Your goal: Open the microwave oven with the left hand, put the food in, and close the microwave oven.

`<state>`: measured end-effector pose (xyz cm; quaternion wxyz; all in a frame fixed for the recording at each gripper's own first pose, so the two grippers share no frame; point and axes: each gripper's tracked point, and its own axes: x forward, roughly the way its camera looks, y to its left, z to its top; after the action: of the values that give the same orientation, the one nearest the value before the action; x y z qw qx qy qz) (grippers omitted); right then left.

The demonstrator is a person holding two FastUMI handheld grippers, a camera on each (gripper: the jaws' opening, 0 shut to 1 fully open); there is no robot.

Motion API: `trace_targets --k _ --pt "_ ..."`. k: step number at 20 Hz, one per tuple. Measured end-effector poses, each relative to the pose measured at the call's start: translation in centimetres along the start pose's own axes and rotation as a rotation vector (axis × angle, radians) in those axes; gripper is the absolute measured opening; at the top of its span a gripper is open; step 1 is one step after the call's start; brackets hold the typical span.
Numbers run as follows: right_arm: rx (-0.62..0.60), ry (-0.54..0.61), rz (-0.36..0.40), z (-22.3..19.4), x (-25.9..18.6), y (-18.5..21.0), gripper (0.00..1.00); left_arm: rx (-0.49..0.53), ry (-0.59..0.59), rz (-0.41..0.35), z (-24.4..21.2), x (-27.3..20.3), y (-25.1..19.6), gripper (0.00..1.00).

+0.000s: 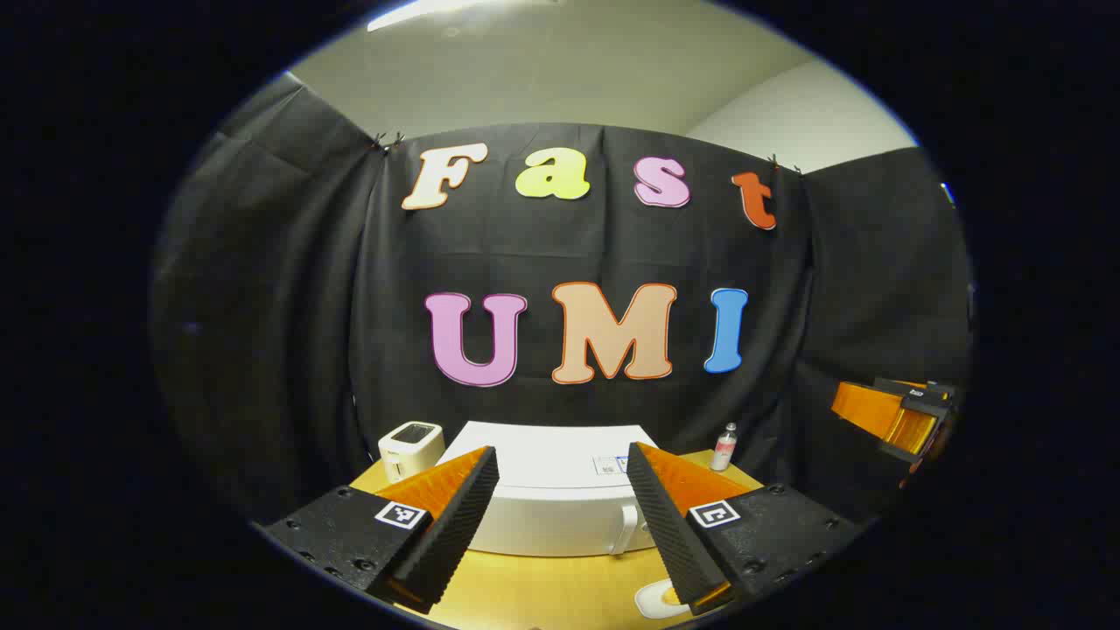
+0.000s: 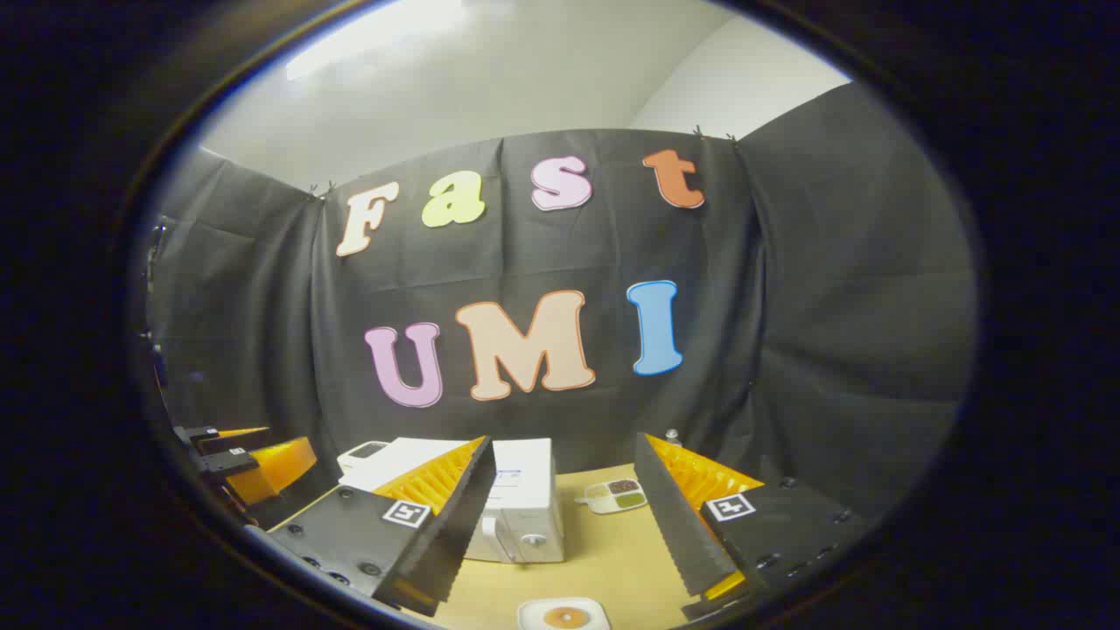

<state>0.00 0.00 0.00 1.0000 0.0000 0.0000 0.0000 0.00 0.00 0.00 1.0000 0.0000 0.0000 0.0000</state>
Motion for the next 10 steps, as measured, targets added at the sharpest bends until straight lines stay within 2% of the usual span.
trace_targets --k 2,3,4,9,10 --pt "0.008 0.032 -0.020 -0.6 0.2 -1.0 0.98 -0.015 0.015 0.020 -0.2 0.7 0.4 0.94" --pt "0.010 0.038 -0.026 -0.5 0.4 -1.3 0.98 -0.017 0.012 0.025 0.0 1.1 0.3 0.98" --pt "0.004 0.038 -0.032 -0.4 0.6 -1.8 0.98 -0.019 0.009 0.023 0.2 1.6 0.1 0.95" --pt "0.004 0.043 -0.054 -0.2 1.6 -3.8 0.98 -0.044 0.022 -0.007 -0.1 3.4 -2.2 0.95" --pt "0.009 0.042 -0.054 -0.1 1.6 -4.1 0.98 -0.053 0.023 -0.015 -0.2 3.6 -2.7 0.92"
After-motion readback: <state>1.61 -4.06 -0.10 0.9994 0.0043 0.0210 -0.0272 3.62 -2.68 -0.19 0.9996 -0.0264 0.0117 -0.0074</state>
